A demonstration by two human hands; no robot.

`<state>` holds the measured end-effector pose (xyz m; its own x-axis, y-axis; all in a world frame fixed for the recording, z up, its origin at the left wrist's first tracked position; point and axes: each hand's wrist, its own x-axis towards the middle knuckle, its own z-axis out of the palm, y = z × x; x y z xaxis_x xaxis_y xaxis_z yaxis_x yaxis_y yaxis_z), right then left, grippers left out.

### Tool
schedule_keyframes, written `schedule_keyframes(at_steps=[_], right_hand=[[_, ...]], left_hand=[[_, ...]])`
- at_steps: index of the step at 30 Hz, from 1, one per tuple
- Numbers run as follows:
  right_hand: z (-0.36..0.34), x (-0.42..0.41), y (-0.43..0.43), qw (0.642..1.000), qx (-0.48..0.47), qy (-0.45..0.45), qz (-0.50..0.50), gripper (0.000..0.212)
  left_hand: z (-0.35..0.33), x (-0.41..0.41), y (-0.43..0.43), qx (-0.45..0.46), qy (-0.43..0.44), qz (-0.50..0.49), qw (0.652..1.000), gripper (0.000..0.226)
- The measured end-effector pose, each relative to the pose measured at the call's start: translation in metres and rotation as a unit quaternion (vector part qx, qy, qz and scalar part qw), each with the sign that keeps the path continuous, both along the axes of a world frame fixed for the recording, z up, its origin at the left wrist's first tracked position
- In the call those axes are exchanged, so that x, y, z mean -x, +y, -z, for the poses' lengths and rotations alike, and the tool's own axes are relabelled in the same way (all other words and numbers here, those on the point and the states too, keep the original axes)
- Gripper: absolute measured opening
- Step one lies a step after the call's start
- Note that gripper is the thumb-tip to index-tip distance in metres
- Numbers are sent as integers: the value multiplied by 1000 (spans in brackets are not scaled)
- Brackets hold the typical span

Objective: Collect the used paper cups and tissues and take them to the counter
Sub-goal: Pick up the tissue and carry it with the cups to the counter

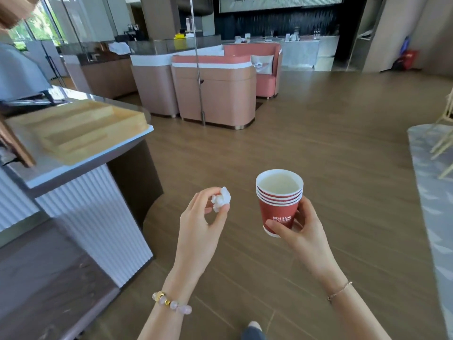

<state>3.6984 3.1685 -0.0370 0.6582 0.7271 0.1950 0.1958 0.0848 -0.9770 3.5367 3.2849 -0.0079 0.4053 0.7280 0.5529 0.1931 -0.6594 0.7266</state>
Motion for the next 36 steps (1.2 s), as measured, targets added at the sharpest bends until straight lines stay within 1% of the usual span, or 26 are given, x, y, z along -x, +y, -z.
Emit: schedule_keyframes(at_steps=[2, 5, 8, 13, 17, 20, 22, 27, 32, 36], right_hand=[[3, -27, 36, 1000, -6, 3, -2, 64], [3, -68, 89, 1000, -6, 10, -6, 63], [1, -107, 137, 1000, -2, 9, -10, 64], [-5, -163, 211, 1000, 11, -3, -21, 61], [-5, -205, 266, 1000, 16, -8, -14, 61], [-1, -235, 311, 1000, 21, -7, -17, 62], [1, -256, 345, 1000, 20, -6, -15, 63], [2, -305, 444, 1000, 17, -3, -2, 66], [-9, -354, 544, 1000, 10, 2, 5, 63], [-13, -388, 614, 1000, 5, 4, -4, 61]], left_hand=[[0, -28, 35, 9, -1, 4, 1000, 32], [-5, -74, 87, 22, -8, 15, 1000, 35], [-7, -116, 134, 28, -13, 17, 999, 30], [-6, -173, 202, 42, -9, 8, 999, 39], [-1, -211, 259, 57, -18, 15, 998, 27], [4, -238, 308, 64, -22, 10, 998, 27], [5, -256, 345, 65, -24, 6, 998, 30], [3, -303, 447, 61, -34, 9, 998, 22], [-11, -353, 555, 59, -40, 15, 997, 23], [-16, -388, 624, 60, -45, 14, 997, 23]])
